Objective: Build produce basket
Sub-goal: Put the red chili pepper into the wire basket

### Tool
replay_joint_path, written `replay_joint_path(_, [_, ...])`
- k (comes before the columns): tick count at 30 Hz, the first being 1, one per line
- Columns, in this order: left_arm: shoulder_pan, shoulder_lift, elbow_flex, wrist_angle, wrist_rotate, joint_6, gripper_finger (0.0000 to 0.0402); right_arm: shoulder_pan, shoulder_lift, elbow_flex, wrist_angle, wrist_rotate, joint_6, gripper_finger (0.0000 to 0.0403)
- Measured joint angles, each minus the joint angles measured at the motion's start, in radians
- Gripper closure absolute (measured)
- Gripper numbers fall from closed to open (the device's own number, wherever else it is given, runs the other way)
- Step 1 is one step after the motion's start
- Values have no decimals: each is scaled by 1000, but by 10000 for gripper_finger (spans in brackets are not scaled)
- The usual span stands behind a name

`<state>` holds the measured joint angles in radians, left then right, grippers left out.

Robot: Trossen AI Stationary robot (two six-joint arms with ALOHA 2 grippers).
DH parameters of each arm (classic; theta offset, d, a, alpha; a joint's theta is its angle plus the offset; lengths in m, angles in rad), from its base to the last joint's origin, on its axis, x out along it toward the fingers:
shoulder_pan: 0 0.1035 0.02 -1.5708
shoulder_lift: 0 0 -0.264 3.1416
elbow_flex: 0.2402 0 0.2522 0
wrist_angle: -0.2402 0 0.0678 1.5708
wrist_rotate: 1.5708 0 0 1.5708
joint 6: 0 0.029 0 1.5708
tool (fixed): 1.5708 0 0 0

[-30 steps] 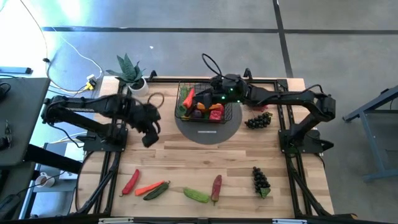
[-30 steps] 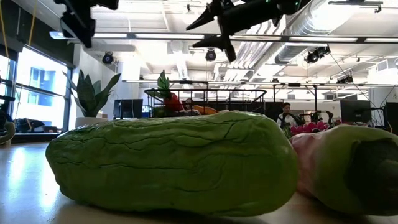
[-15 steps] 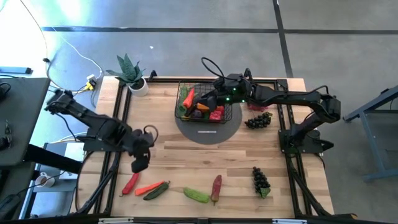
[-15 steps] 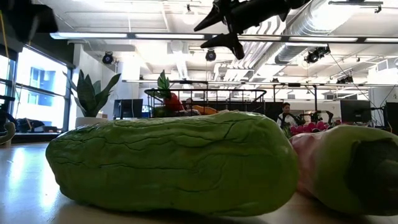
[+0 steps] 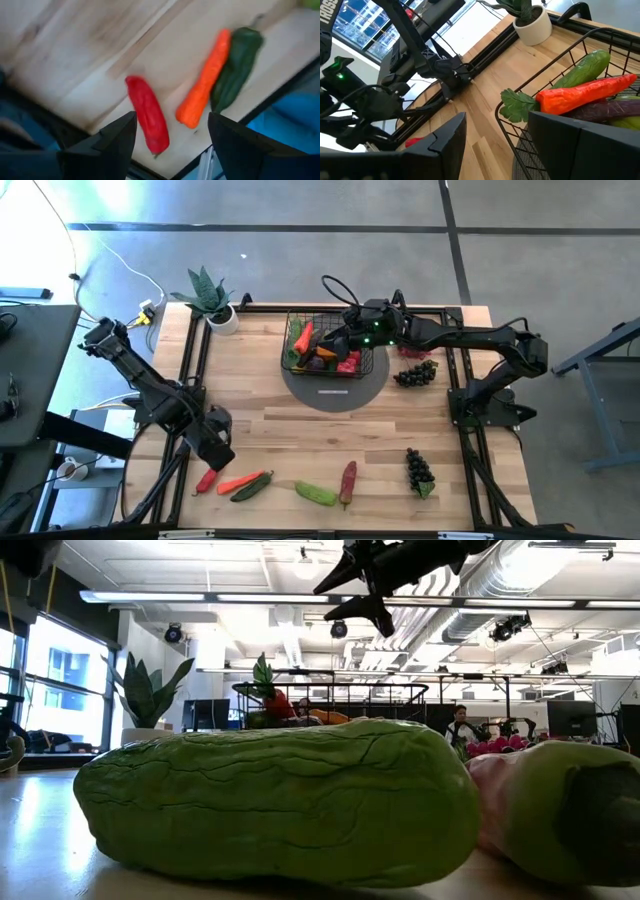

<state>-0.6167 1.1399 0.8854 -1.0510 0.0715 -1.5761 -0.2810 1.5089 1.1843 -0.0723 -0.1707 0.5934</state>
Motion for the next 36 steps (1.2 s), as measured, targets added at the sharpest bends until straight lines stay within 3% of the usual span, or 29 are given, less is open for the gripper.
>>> replay_joint_path(7, [-54,47,-39,8,43,-197,165,0,0,0,0,-1,0,208])
replay_joint_path(36, [-95,444,-38,168,74,-255,165,0,1,0,-7,-50,0,208])
